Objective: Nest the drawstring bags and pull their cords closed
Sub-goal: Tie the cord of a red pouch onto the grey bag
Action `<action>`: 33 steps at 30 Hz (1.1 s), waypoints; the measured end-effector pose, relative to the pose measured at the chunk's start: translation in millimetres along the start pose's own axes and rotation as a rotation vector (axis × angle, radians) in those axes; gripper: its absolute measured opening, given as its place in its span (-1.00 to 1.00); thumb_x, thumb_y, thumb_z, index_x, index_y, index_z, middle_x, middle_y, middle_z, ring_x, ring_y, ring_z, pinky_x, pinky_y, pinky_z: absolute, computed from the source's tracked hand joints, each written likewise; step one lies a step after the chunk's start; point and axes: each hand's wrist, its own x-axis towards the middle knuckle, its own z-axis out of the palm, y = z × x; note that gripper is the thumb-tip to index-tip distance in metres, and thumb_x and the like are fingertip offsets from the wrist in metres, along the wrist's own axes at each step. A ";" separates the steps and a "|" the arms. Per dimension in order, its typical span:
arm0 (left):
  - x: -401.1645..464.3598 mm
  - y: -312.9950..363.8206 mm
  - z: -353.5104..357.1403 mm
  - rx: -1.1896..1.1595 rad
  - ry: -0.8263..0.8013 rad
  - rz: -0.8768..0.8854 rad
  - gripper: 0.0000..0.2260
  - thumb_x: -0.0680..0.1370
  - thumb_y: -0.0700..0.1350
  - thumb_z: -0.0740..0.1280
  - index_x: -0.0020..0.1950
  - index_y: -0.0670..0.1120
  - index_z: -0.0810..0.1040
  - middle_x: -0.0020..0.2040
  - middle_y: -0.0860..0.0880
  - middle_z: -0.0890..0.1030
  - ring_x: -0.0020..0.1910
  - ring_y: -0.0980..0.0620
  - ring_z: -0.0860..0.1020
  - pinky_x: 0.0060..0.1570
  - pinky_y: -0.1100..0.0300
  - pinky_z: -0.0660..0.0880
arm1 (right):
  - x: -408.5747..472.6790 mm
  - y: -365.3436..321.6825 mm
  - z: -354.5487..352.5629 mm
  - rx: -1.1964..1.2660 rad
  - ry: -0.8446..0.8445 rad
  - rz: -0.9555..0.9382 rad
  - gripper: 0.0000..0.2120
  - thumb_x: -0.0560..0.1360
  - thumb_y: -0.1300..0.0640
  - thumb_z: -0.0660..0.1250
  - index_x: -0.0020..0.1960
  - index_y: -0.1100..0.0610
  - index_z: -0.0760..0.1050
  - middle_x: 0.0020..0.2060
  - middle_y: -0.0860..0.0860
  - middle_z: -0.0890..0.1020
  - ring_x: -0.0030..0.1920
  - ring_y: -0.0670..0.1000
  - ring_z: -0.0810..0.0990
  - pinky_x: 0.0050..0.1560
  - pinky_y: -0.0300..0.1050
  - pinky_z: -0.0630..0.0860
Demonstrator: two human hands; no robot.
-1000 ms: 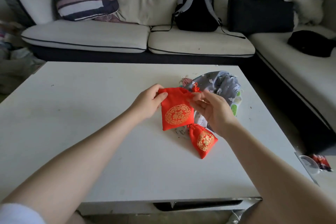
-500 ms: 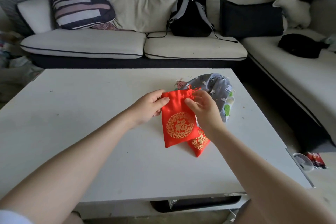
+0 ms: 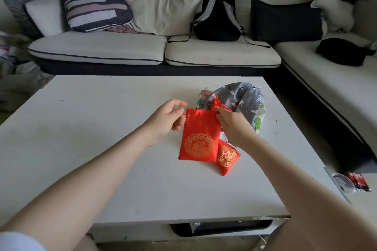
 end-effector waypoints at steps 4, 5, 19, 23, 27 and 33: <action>10.9 -5.7 -5.9 -0.101 0.098 -0.034 -0.83 0.63 -0.22 0.05 0.01 -0.04 0.41 -0.41 0.00 0.28 -0.51 0.14 0.24 -0.41 0.28 0.21 | 6.3 16.3 -5.1 0.031 -0.002 0.086 -0.61 0.53 0.33 0.05 0.34 0.21 0.33 -0.17 0.17 0.67 -0.13 0.20 0.63 -0.10 0.16 0.55; 14.5 -9.1 -9.4 -0.154 0.148 -0.057 -0.81 0.63 -0.23 0.05 -0.04 -0.03 0.41 -0.42 0.00 0.25 -0.53 0.15 0.22 -0.43 0.28 0.17 | 8.1 23.9 -6.7 0.041 0.046 0.142 -0.55 0.52 0.33 0.04 0.38 0.13 0.31 -0.20 0.12 0.68 -0.14 0.17 0.65 -0.10 0.12 0.57; 24.8 -21.4 -3.1 -0.710 0.286 -0.394 -0.73 0.63 -0.24 0.01 -0.10 -0.08 0.47 -0.53 0.05 0.32 -0.51 0.10 0.23 -0.38 0.25 0.19 | 11.6 15.2 -1.1 1.267 0.140 0.663 -0.70 0.60 0.31 0.01 -0.04 0.17 0.51 -0.56 -0.05 0.29 -0.58 -0.12 0.18 -0.60 -0.32 0.17; 25.7 -15.6 3.9 -0.708 0.304 -0.388 -0.73 0.63 -0.22 0.03 -0.11 -0.05 0.47 -0.54 0.07 0.36 -0.48 0.11 0.26 -0.39 0.27 0.24 | 5.7 -7.7 3.1 0.531 -0.262 0.358 -0.80 0.51 0.07 0.32 0.11 0.05 0.58 -0.27 0.02 0.57 -0.29 -0.08 0.46 -0.26 -0.17 0.49; 26.2 -6.6 8.3 -0.731 0.310 -0.368 -0.82 0.63 -0.19 0.09 -0.05 -0.05 0.46 -0.48 0.06 0.41 -0.51 0.13 0.30 -0.42 0.29 0.26 | 12.2 -11.3 14.5 0.278 -0.281 0.253 -0.79 0.44 -0.01 0.40 0.04 0.04 0.61 -0.37 -0.17 0.49 -0.31 -0.13 0.44 -0.21 -0.25 0.36; 21.4 -11.9 9.8 -0.206 0.319 -0.530 -0.59 0.55 0.09 0.24 0.32 -0.06 0.33 0.16 -0.09 0.47 -0.02 -0.03 0.50 -0.04 0.11 0.46 | 15.9 -11.1 18.1 0.409 0.034 0.345 -0.85 0.50 0.06 0.32 -0.07 0.14 0.58 -0.45 -0.05 0.49 -0.47 -0.07 0.37 -0.38 -0.18 0.31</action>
